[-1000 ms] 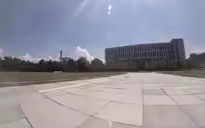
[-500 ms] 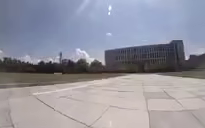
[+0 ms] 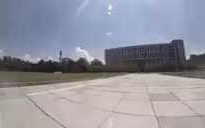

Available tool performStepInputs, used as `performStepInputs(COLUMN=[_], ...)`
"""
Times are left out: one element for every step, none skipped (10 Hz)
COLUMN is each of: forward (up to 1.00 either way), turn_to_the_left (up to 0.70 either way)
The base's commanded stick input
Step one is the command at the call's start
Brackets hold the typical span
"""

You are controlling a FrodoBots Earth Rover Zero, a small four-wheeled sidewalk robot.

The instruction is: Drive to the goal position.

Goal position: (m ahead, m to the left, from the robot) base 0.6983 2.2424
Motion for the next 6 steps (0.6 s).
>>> performStepInputs(forward=[0.50, 0.50, 0.50, 0.50, 0.50, 0.50], turn_to_the_left=[0.01, 0.01, 0.01, 0.01, 0.01, 0.01])
